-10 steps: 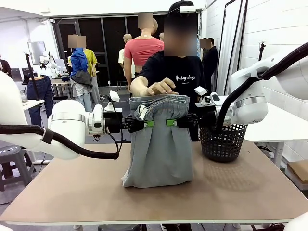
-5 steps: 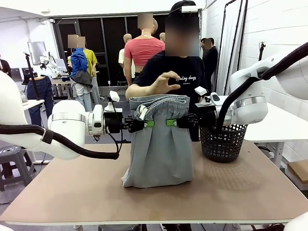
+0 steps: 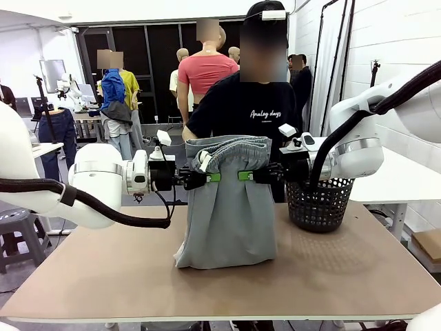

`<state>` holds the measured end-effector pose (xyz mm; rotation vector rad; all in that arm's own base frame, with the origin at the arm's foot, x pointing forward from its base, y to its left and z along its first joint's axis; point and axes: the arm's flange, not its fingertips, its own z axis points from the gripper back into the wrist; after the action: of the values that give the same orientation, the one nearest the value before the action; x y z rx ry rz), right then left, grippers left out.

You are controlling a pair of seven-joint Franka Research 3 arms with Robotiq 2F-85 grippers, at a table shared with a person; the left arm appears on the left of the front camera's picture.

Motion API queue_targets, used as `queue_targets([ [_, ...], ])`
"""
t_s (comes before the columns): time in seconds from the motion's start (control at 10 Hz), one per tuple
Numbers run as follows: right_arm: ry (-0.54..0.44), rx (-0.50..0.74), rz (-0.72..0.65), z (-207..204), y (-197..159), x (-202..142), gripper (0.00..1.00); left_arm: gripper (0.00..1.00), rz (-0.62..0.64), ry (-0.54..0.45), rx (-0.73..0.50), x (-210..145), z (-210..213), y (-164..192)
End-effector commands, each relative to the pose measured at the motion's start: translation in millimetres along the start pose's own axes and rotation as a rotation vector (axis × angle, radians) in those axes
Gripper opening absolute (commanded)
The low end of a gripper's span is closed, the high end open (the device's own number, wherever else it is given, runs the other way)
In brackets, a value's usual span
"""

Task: Fold the training pants.
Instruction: Fold the Training pants in half.

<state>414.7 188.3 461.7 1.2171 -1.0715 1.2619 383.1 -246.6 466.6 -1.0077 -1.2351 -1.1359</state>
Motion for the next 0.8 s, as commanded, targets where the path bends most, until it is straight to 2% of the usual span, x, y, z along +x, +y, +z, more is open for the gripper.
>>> queue_targets([
  [0.0,-0.014,0.010,0.005,-0.1,3.6,1.3,0.00,0.00,-0.003,-0.006,0.011,2.6,-2.0,-2.0],
  [0.7,-0.014,0.010,0.005,-0.1,3.6,1.3,0.00,0.00,-0.003,-0.006,0.011,2.6,-2.0,-2.0],
])
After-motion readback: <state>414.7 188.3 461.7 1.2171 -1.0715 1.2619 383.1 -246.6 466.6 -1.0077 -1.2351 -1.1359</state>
